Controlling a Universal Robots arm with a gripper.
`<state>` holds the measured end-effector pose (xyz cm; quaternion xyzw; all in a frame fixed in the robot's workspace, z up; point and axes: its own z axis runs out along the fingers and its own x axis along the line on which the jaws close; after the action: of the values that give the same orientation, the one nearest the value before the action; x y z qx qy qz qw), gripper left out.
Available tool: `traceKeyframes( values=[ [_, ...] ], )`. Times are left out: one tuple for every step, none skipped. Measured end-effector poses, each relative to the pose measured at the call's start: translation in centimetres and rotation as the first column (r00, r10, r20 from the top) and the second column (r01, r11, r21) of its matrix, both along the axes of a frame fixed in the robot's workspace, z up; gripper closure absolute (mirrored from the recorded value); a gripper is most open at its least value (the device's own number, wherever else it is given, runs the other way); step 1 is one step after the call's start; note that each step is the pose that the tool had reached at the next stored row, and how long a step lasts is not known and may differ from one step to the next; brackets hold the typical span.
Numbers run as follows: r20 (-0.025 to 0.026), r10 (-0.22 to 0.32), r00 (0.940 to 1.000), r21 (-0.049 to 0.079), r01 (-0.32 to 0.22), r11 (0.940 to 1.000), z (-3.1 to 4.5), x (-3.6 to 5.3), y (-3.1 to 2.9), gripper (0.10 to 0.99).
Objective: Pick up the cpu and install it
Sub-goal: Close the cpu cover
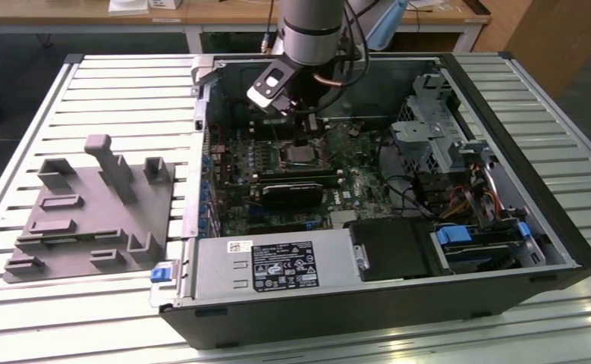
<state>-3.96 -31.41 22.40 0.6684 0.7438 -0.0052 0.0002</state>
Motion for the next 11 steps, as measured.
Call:
traceKeyframes(
  values=[
    [0.0001,0.0,1.0,0.0,0.0,1.0,0.12,0.0,0.0,0.98],
    [0.0,0.0,1.0,0.0,0.0,1.0,0.22,0.0,0.0,0.98],
    [0.0,0.0,1.0,0.0,0.0,1.0,0.3,0.0,0.0,0.98],
    [0.0001,0.0,1.0,0.0,0.0,1.0,0.41,0.0,0.0,0.98],
    [0.0001,0.0,1.0,0.0,0.0,1.0,0.54,0.0,0.0,0.98],
    [0.0001,0.0,1.0,0.0,0.0,1.0,0.69,0.0,0.0,0.98],
    [0.0001,0.0,1.0,0.0,0.0,1.0,0.81,0.0,0.0,0.98],
    [0.0,0.0,1.0,0.0,0.0,1.0,0.95,0.0,0.0,0.98],
    [0.0001,0.0,1.0,0.0,0.0,1.0,1.13,0.0,0.0,0.98],
    [0.0,0.0,1.0,0.0,0.0,1.0,1.27,0.0,0.0,0.98],
    [0.0001,0.0,1.0,-0.001,0.0,1.0,1.39,0.0,0.0,0.98]
  ],
)
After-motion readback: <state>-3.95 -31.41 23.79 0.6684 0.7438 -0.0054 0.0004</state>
